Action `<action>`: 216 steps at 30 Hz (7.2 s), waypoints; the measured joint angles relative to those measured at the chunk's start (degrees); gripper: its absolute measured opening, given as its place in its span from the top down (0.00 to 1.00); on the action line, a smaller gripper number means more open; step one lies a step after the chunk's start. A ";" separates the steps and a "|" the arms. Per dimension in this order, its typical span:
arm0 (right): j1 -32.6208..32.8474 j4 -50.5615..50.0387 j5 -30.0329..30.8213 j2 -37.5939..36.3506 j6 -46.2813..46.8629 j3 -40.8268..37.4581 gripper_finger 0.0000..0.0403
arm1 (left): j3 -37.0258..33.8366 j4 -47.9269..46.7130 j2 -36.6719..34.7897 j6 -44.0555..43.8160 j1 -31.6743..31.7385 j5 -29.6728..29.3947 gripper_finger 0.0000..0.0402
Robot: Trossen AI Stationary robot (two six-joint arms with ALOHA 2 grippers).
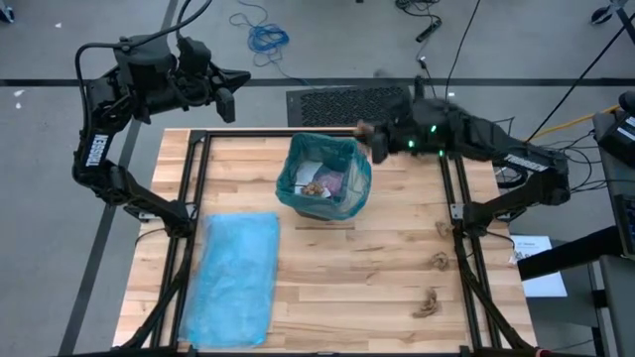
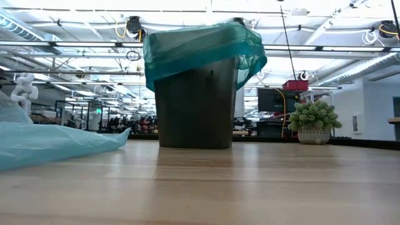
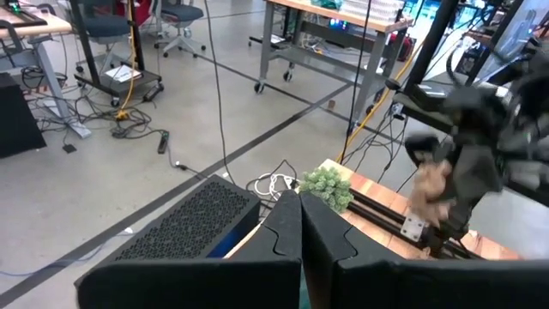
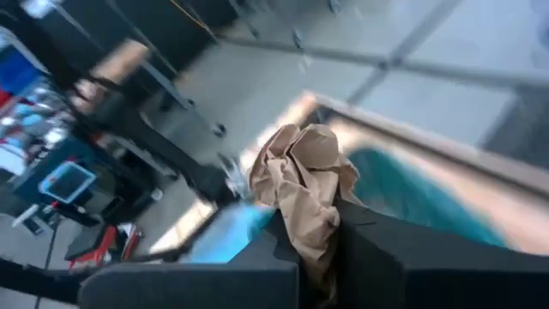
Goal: Place trash/remove bag and relplace
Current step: Put the brown napkin into the trash bin
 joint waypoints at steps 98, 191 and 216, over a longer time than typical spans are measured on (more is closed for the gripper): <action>-4.52 -47.35 -23.86 43.89 -72.19 28.65 1.00 | -0.04 -2.23 0.48 -0.69 1.18 -1.51 1.00; -3.43 -36.39 -18.17 43.26 -80.01 25.76 1.00 | -0.04 -5.05 0.46 -0.54 1.20 -1.75 1.00; -10.20 -52.95 -18.34 36.07 -63.38 40.94 1.00 | -0.04 -5.06 0.46 -0.51 1.20 -1.73 1.00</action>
